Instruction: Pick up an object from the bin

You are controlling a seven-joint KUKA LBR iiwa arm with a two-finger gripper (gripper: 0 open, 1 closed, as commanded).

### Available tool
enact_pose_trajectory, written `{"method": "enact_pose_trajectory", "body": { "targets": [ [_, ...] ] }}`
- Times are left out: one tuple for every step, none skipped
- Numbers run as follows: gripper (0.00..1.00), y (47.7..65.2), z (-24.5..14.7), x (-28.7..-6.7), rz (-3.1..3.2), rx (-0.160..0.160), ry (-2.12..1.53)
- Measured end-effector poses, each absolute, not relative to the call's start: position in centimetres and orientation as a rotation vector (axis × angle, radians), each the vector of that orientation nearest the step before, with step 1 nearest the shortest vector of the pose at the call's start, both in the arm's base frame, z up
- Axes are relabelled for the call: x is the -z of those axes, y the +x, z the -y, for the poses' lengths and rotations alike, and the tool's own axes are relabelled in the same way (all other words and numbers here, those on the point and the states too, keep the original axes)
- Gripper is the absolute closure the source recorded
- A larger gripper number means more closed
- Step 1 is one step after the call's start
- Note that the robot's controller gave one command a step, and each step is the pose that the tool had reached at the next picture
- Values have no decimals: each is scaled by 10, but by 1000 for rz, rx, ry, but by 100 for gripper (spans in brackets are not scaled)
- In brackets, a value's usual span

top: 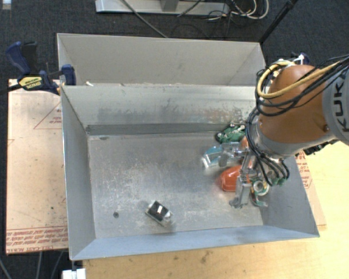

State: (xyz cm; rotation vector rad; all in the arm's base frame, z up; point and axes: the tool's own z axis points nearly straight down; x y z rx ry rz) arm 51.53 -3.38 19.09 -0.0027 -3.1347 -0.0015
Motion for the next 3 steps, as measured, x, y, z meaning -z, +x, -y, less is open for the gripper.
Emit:
{"method": "enact_pose_trajectory", "body": {
  "targets": [
    [0, 517, 34, -195, 3142, 0, 0],
    [0, 528, 75, -132, 3149, -1, 69],
    [0, 523, 130, -67, 3142, 2, -39]
  ]
}}
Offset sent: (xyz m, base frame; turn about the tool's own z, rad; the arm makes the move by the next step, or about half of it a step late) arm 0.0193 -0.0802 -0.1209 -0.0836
